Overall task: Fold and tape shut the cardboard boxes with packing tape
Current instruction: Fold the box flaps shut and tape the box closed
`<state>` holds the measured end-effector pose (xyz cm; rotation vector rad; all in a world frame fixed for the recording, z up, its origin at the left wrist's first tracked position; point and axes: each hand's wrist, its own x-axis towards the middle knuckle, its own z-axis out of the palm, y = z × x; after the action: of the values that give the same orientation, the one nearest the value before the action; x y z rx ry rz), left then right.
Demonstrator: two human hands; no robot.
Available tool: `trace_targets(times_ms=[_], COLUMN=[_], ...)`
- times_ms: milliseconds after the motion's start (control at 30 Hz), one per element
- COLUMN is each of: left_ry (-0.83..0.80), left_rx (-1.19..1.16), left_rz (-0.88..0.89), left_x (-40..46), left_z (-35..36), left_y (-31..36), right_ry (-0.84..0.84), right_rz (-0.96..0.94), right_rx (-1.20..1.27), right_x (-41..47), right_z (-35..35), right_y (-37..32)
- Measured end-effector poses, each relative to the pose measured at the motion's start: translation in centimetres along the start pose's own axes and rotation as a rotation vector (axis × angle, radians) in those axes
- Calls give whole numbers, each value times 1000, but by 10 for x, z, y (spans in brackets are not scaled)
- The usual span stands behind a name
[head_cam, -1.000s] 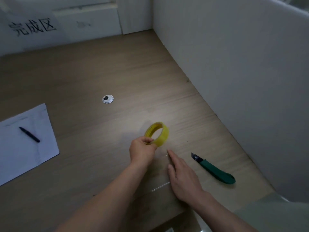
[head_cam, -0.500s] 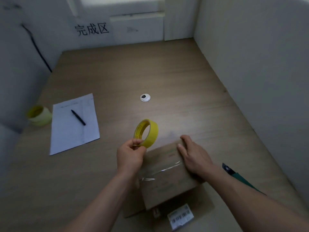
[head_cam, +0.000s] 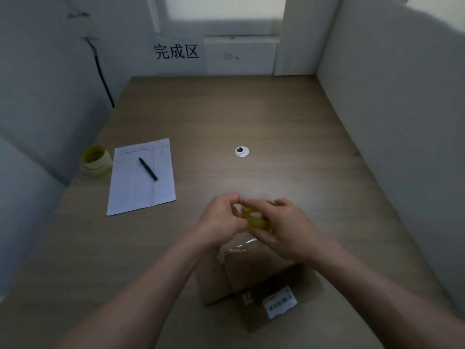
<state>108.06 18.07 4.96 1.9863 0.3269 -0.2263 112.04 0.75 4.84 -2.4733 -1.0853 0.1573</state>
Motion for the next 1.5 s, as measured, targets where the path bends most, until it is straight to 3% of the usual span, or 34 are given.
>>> trace_targets(times_ms=[133,267,400,567,700,767,867,1000,1267,1500], left_ry=[-107,-166,-227,-233,-173,-216,-416,-386,-38,-149], left_rx=[333,510,564,550,464,753,1109,1116,1147,1044], left_rz=[158,259,305,399,425,459,421,442,235,361], left_x=[6,10,10,8,12,12,9,16,27,43], left_z=[4,10,14,20,3,-14,-19,-2,45,30], left_y=[19,36,40,35,9,-20,-66,-89,-77,-80], right_ry=[73,118,156,76,77,114,179,211,388,378], right_rz=[152,333,464,526,550,597,637,642,610,605], right_rx=[48,44,26,-44,82,160,213,227,169,212], right_x=[-21,-22,-25,-29,-42,-56,-77,-90,-93,-95], right_z=[-4,-9,-10,0,3,2,2,5,5,10], right_y=[-4,-11,-17,-22,-12,0,16,25,33,33])
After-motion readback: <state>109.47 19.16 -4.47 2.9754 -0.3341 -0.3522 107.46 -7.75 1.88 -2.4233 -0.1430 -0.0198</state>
